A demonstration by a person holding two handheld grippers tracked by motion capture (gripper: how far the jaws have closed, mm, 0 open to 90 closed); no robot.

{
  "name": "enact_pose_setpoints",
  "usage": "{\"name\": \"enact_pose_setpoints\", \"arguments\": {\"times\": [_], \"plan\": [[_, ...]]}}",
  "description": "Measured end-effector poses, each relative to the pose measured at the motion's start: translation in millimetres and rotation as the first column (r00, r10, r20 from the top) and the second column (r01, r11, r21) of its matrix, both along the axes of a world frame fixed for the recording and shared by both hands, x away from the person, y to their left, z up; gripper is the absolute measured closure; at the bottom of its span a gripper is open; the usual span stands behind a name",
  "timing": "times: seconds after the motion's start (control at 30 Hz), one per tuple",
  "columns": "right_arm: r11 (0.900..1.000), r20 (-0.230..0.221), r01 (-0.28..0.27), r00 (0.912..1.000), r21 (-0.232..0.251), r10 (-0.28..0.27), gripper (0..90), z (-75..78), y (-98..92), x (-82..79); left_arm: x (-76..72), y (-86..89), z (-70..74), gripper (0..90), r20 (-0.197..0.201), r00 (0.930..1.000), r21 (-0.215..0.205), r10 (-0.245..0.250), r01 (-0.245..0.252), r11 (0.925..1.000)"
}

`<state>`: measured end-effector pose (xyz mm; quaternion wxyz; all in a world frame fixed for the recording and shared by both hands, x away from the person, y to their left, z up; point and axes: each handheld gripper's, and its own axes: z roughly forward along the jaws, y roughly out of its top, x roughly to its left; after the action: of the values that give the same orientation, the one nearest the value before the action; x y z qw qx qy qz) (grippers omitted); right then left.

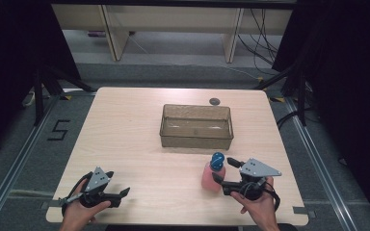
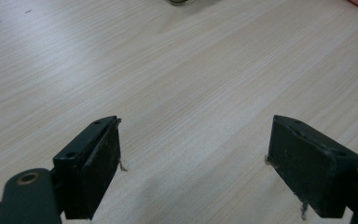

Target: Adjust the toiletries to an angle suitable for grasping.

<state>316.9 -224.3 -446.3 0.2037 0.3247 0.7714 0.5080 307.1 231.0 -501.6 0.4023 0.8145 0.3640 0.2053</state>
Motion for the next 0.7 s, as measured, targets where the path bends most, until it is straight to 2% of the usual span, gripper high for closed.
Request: {"name": "enact_pose_setpoints", "arguments": {"times": [0.03, 0.07, 0.1, 0.13, 0.17, 0.2, 0.23, 0.27, 0.3, 0.37, 0.43, 0.47, 0.5, 0.57, 0.63, 0.67, 0.7], "plan": [[1.000, 0.003, 0.003, 1.0000, 0.000, -0.003, 25.4, 0.2, 0.3, 0.4, -0.3, -0.4, -0.3, 16.6, -0.005, 0.9999, -0.003, 0.011, -0.011, 0.9999], [1.000, -0.013, 0.008, 0.9999, 0.014, -0.008, 25.4, 0.1, 1.3, 0.2, -0.4, 0.0, 0.2, 16.7, -0.007, 0.9999, 0.003, 0.011, -0.011, 0.9999], [1.000, 0.006, 0.000, 1.0000, 0.002, 0.000, 25.4, 0.1, 0.4, 2.6, -0.5, 0.0, 0.0, 16.7, -0.007, 0.9999, -0.001, 0.012, -0.012, 0.9999], [1.000, 0.004, -0.002, 1.0000, 0.001, 0.002, 25.4, 0.2, 0.5, 3.3, 1.8, 2.1, 1.1, 16.7, 0.011, 0.9999, 0.025, -0.008, 0.008, 0.9997], [1.000, -0.004, -0.003, 1.0000, 0.006, 0.003, 25.5, 0.2, 1.2, 4.3, 0.2, 1.5, 1.3, 16.7, -0.003, 1.0000, 0.011, -0.002, 0.002, 0.9999], [1.000, 0.005, -0.003, 1.0000, 0.005, 0.003, 25.5, -0.4, 1.9, 5.7, -0.2, 0.1, 0.8, 16.7, -0.003, 1.0000, -0.008, 0.008, -0.008, 0.9999], [1.000, -0.004, -0.003, 1.0000, 0.009, 0.003, 25.5, -0.4, 3.5, 6.3, -0.1, -0.7, 0.3, 16.7, -0.002, 0.9999, -0.018, 0.013, -0.013, 0.9998], [1.000, -0.004, -0.004, 1.0000, 0.003, 0.004, 25.6, -0.1, 3.7, 6.8, 0.4, -0.6, 0.4, 16.7, -0.002, 1.0000, -0.012, 0.009, -0.009, 0.9999], [1.000, -0.001, -0.001, 1.0000, 0.016, 0.001, 25.6, -0.9, 5.6, 7.2, 0.6, -1.1, 0.0, 16.7, -0.001, 1.0000, -0.014, 0.008, -0.009, 0.9999], [1.000, 0.010, -0.016, 0.9998, -0.007, 0.016, 25.8, -0.1, 5.7, 9.1, 0.3, -1.4, 0.0, 16.7, -0.003, 1.0000, -0.013, 0.008, -0.008, 0.9999], [1.000, 0.017, -0.021, 0.9996, -0.002, 0.021, 25.9, -0.9, 7.5, 10.9, 0.6, -1.4, 0.1, 16.7, -0.002, 0.9999, -0.016, 0.011, -0.011, 0.9998], [1.000, -0.007, -0.010, 0.9999, 0.000, 0.010, 26.0, -0.4, 8.0, 9.4, 0.9, -0.7, 0.7, 16.7, -0.007, 0.9999, -0.005, 0.008, -0.008, 1.0000], [1.000, 0.016, -0.016, 0.9997, -0.009, 0.017, 26.1, -0.6, 7.5, 11.6, 0.9, -0.9, 0.6, 16.7, -0.007, 0.9999, -0.008, 0.011, -0.011, 0.9999], [1.000, 0.012, -0.010, 0.9999, -0.006, 0.010, 26.8, -0.9, 9.0, 12.5, 1.4, -0.1, 0.9, 16.7, -0.008, 1.0000, 0.004, 0.004, -0.004, 1.0000], [1.000, 0.028, -0.019, 0.9994, -0.007, 0.019, 27.4, -1.5, 9.5, 14.7, 1.2, -0.4, 0.6, 16.7, -0.010, 0.9999, 0.004, 0.005, -0.005, 1.0000], [1.000, 0.016, -0.022, 0.9996, 0.009, 0.022, 27.5, -2.7, 11.4, 15.6, 0.9, -0.5, 0.6, 16.7, -0.010, 0.9999, 0.008, 0.009, -0.009, 0.9999], [1.000, 0.003, -0.017, 0.9999, 0.001, 0.017, 27.8, -2.3, 11.8, 15.5, 0.9, -0.4, 0.5, 16.7, -0.010, 0.9999, 0.006, 0.010, -0.010, 0.9999]]}}
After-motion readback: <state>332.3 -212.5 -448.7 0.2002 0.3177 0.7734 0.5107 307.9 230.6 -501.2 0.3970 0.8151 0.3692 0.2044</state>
